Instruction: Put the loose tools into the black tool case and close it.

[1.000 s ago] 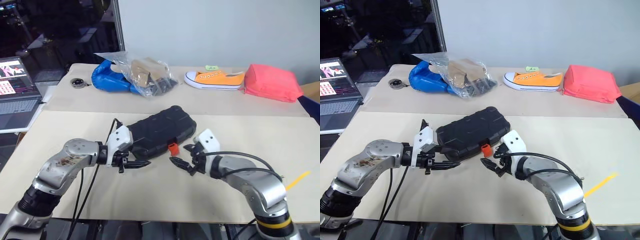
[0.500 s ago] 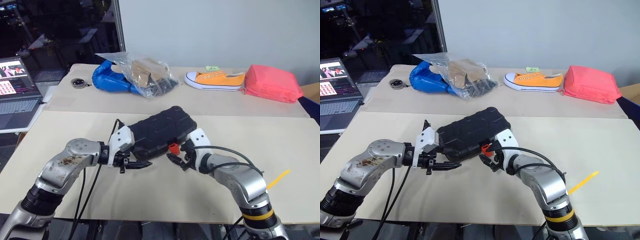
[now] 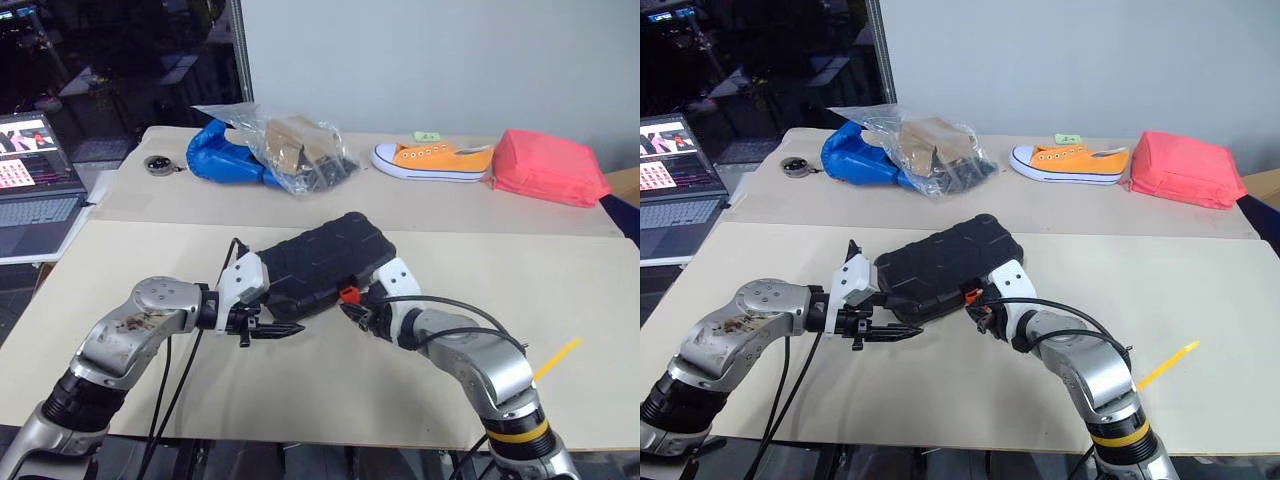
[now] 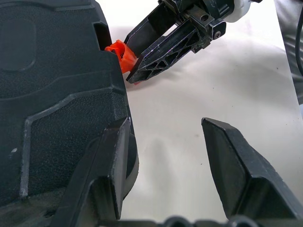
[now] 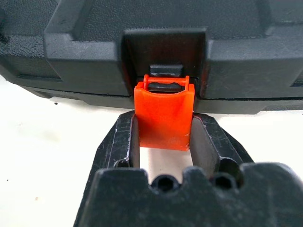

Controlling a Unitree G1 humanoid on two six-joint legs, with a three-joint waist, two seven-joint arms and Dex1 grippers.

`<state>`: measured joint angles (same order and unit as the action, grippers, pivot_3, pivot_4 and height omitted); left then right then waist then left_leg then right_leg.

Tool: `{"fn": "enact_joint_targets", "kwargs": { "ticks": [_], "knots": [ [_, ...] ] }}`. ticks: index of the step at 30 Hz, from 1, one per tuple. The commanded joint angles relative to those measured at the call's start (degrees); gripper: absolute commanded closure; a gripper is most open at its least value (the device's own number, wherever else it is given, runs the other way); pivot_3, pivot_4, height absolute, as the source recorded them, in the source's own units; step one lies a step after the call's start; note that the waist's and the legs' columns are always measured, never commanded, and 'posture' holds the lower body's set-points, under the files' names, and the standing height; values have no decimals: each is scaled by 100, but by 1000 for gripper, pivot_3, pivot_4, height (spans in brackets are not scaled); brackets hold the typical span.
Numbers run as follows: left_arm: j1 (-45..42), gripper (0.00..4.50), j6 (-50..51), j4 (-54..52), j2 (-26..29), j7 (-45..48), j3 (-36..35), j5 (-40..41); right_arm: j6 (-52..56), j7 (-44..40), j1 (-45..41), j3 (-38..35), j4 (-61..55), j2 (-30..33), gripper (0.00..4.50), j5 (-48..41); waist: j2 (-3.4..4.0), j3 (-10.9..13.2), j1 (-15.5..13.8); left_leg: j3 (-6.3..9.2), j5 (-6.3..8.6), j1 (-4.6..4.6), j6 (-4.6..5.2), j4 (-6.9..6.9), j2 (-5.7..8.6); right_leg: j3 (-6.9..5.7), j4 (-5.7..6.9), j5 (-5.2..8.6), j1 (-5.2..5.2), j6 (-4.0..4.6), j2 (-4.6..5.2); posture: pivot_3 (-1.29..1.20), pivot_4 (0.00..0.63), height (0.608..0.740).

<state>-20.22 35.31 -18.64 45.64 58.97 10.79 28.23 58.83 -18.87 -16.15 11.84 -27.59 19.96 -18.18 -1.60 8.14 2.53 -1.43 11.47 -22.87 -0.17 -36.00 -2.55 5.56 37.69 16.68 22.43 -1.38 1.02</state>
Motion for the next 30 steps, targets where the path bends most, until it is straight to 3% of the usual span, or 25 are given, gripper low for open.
{"fn": "enact_joint_targets", "kwargs": {
  "ticks": [1,13,14,15,16,18,25,26,30],
  "knots": [
    [125,1914,115,48,62,-14,84,-186,-386,-117,-26,-152,-428,-27,3032,-80,0,0,0,0,0,0,0,0,0,0,0,0,0,0,0,0,150,740],
    [148,1914,122,28,26,34,134,-280,-517,-360,-309,-194,5,-308,3032,-247,0,0,19,0,0,-4,0,2,-1,0,-1,0,5,0,0,0,150,740],
    [160,1914,128,12,13,23,142,-283,-483,-383,-369,-223,119,-359,2662,-289,0,0,26,0,0,-2,0,2,-2,0,-1,0,5,0,0,0,150,740],
    [163,1914,136,2,1,13,150,-286,-474,-421,-415,-208,180,-343,2662,-284,0,0,37,-2,0,0,0,1,-3,1,0,-1,5,0,-1,0,150,740],
    [165,1914,145,-9,-9,3,154,-288,-488,-448,-441,-177,199,-294,2179,-250,0,0,54,-1,0,2,0,1,-5,1,1,-1,4,1,-4,0,150,740],
    [165,1914,154,-11,-21,-8,145,-290,-420,-501,-401,-234,85,-173,1629,-252,0,0,73,-2,0,6,0,1,-9,3,4,-3,2,4,-10,0,150,740],
    [210,1914,184,-21,-48,-40,120,-307,99,-756,-105,-751,-483,533,1629,-608,0,2,20,1,0,-7,0,-1,-16,0,0,-5,12,8,-18,0,150,740],
    [225,1914,199,-31,-55,-49,113,-301,177,-722,-81,-826,-498,561,2140,-648,0,2,15,1,0,-8,0,1,-16,1,-1,-5,13,8,-17,0,150,740],
    [270,1914,190,-21,-76,-65,110,-331,283,-723,-82,-867,-400,595,3364,-743,0,2,15,0,0,-13,0,0,-16,3,-1,-5,18,8,-18,0,150,740]
  ]
}}
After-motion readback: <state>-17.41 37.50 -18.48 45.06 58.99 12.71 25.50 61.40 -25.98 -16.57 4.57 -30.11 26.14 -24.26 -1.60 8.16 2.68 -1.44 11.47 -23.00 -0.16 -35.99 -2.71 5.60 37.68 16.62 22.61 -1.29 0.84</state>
